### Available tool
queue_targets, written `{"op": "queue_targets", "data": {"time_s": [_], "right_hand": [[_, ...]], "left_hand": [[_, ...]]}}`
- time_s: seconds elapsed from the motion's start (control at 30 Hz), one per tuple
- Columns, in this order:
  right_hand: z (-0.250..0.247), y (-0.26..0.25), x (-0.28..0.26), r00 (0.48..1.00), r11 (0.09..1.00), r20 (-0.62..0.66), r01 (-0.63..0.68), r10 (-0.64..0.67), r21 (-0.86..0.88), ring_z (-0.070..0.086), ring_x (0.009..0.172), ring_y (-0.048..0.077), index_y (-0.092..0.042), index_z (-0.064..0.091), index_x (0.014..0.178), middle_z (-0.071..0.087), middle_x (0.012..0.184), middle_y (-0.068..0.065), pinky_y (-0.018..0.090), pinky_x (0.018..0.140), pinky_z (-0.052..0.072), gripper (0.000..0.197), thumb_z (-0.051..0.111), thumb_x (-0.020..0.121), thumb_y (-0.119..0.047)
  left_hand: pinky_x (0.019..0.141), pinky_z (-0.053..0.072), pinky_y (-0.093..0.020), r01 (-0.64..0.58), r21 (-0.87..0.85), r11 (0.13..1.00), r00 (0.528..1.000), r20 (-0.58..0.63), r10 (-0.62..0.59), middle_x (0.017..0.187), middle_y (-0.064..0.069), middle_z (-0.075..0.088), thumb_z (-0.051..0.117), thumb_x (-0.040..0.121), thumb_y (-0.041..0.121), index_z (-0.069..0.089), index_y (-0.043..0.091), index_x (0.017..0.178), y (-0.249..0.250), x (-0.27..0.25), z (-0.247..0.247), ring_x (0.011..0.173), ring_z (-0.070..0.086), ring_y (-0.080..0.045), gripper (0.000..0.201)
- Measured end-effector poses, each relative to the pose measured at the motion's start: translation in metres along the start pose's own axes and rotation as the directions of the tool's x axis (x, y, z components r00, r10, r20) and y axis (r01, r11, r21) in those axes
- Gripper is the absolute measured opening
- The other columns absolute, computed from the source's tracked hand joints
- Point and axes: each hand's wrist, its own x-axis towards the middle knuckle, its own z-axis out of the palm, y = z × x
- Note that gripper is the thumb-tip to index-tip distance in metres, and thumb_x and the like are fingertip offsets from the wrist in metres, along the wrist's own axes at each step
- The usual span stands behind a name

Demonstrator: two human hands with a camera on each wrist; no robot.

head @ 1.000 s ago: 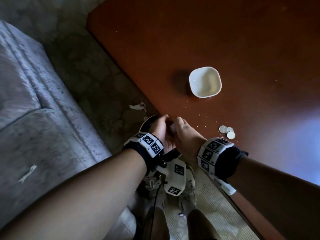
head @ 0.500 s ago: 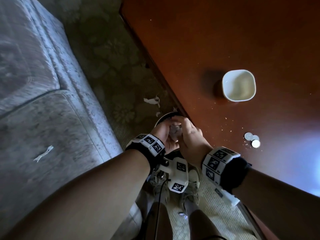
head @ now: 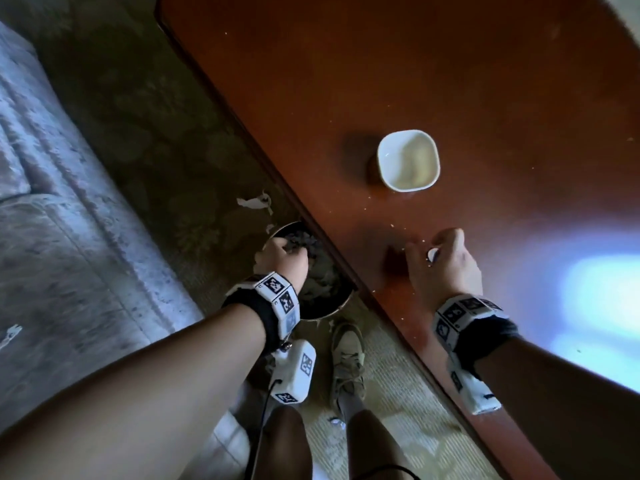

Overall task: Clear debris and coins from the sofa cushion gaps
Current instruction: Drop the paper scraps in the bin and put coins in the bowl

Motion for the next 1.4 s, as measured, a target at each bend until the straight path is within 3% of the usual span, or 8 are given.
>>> {"op": "queue_targets", "data": {"time_s": [0.07,0.17,0.53,0.87,0.97,1.1,1.23,1.4], "right_hand": [[-0.009,0.017,0.008,0.993,0.992,-0.051,-0.113,0.110,-0.050,0.063,0.092,0.037,-0.020,0.039,0.110,0.054,0.113,0.009,0.038,0.078,0.048,0.062,0.063,0.071,-0.063],[-0.004,0.029,0.015,0.996,0.986,-0.034,-0.086,0.082,-0.141,0.064,0.086,0.039,-0.015,0.036,0.117,0.047,0.116,0.015,0.039,0.069,0.050,0.074,0.063,0.070,-0.066],[0.012,0.036,0.032,0.960,0.888,0.076,0.279,-0.270,-0.367,0.064,0.082,0.035,-0.015,0.053,0.104,0.053,0.104,0.010,0.037,0.060,0.047,0.039,0.048,0.090,-0.051],[0.015,0.047,0.034,0.922,0.896,-0.003,0.376,-0.388,-0.238,0.065,0.066,0.035,-0.012,0.060,0.080,0.061,0.077,0.009,0.034,0.052,0.048,0.031,0.058,0.086,-0.042],[0.006,0.040,0.044,0.954,0.956,-0.057,0.293,-0.293,-0.007,0.061,0.065,0.038,-0.013,0.051,0.070,0.060,0.071,0.012,0.036,0.058,0.047,0.030,0.056,0.088,-0.036],[-0.019,-0.006,0.073,0.966,0.943,-0.082,0.258,-0.246,0.212,0.044,0.057,0.027,-0.018,0.034,0.059,0.042,0.053,-0.002,0.028,0.055,0.031,0.037,0.049,0.084,-0.040],[-0.036,-0.061,0.107,0.909,0.898,0.002,0.412,-0.418,0.153,0.049,0.070,0.022,-0.018,0.051,0.077,0.056,0.076,0.002,0.027,0.062,0.034,0.023,0.053,0.090,-0.038],[-0.023,-0.070,0.117,0.844,0.871,0.229,0.489,-0.485,0.043,0.055,0.082,0.027,-0.017,0.050,0.100,0.055,0.109,0.006,0.030,0.070,0.044,0.019,0.051,0.085,-0.029]], "left_hand": [[0.093,0.048,-0.036,-0.070,-0.001,0.998,0.997,-0.036,0.070,0.122,-0.010,0.061,0.056,0.086,0.022,0.058,0.014,0.119,0.010,-0.008,0.009,0.109,0.058,-0.032,0.034],[0.093,0.050,-0.043,-0.161,-0.030,0.986,0.984,-0.088,0.158,0.119,-0.010,0.060,0.055,0.083,0.023,0.054,0.011,0.119,0.026,-0.018,0.023,0.105,0.061,-0.031,0.038],[0.089,0.050,-0.041,-0.219,0.114,0.969,0.961,-0.148,0.234,0.132,-0.008,0.043,0.058,0.084,0.026,0.044,0.019,0.123,0.054,-0.037,0.049,0.106,0.057,-0.031,0.042],[0.090,0.050,-0.044,-0.246,0.130,0.960,0.944,-0.194,0.268,0.127,-0.008,0.043,0.059,0.084,0.022,0.047,0.018,0.118,0.056,-0.039,0.052,0.106,0.056,-0.030,0.037],[0.087,0.051,-0.043,-0.279,0.132,0.951,0.928,-0.218,0.302,0.123,-0.008,0.045,0.059,0.082,0.019,0.049,0.018,0.115,0.055,-0.041,0.050,0.102,0.057,-0.029,0.034],[0.083,0.052,-0.043,-0.443,0.213,0.871,0.867,-0.148,0.477,0.111,-0.009,0.054,0.058,0.074,0.011,0.056,0.017,0.103,0.058,-0.047,0.053,0.095,0.059,-0.030,0.029],[0.085,0.052,-0.039,-0.508,0.264,0.820,0.858,0.069,0.509,0.101,-0.003,0.058,0.057,0.077,0.006,0.056,0.018,0.098,0.073,-0.050,0.063,0.093,0.060,-0.024,0.025],[0.087,0.052,-0.039,-0.481,0.256,0.839,0.877,0.118,0.466,0.105,-0.002,0.058,0.057,0.080,0.009,0.054,0.020,0.100,0.087,-0.047,0.070,0.094,0.060,-0.022,0.023]]}}
